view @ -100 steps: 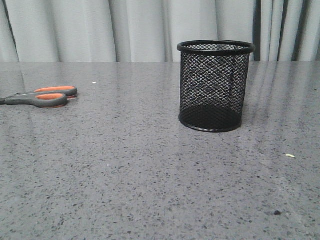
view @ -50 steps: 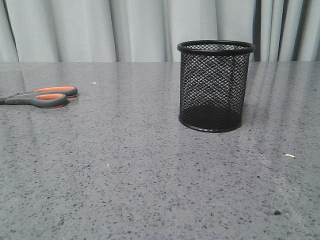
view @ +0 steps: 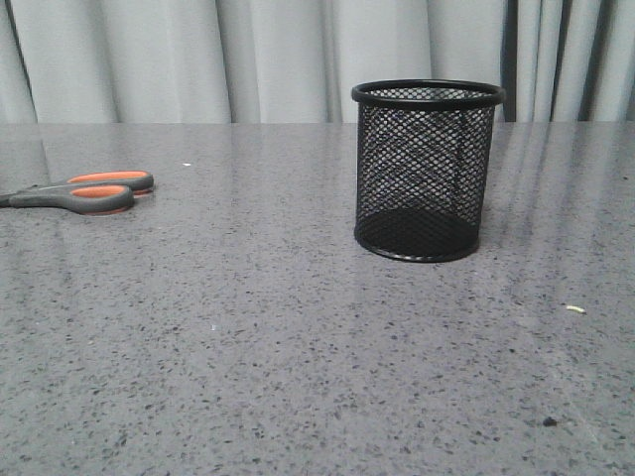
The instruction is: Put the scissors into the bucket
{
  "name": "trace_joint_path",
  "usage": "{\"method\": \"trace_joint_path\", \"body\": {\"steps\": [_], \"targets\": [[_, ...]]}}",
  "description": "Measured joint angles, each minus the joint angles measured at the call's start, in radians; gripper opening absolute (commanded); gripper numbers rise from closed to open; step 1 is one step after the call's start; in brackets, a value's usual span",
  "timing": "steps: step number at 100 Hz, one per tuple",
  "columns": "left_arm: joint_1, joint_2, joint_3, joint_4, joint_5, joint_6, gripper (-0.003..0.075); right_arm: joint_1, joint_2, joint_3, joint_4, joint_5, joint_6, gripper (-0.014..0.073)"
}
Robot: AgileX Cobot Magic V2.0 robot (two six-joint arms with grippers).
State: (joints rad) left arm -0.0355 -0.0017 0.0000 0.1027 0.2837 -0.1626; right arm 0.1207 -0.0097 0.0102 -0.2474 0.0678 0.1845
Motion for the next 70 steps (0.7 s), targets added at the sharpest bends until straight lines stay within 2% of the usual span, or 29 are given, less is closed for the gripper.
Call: {"method": "trace_joint_path", "body": {"steps": [13, 29, 41, 48, 59, 64, 70], "targets": [[0.000, 0.000, 0.000, -0.166, -0.161, 0.000, -0.0020, 0.000, 0.000, 0.000, 0.183, -0.156, 0.000, -0.0066], [0.000, 0.000, 0.000, -0.374, -0.366, 0.000, -0.0020, 0.000, 0.000, 0.000, 0.422, -0.154, 0.000, -0.0066], [0.000, 0.000, 0.000, -0.531, -0.459, -0.009, -0.0020, 0.000, 0.000, 0.000, 0.501, -0.134, 0.000, -0.0066], [0.000, 0.000, 0.000, -0.627, -0.438, -0.028, -0.0019, 0.000, 0.000, -0.005, 0.528, -0.091, 0.000, -0.0064], [0.000, 0.000, -0.012, -0.675, -0.271, -0.034, -0.0015, 0.000, 0.000, -0.068, 0.511, 0.053, 0.000, -0.0024], [0.000, 0.000, -0.033, -0.663, -0.193, -0.032, 0.0014, 0.000, 0.006, -0.117, 0.471, 0.103, 0.000, 0.0045], [0.000, 0.003, -0.075, -0.640, -0.123, 0.000, 0.0106, 0.000, 0.033, -0.181, 0.419, 0.160, 0.000, 0.0153]]}}
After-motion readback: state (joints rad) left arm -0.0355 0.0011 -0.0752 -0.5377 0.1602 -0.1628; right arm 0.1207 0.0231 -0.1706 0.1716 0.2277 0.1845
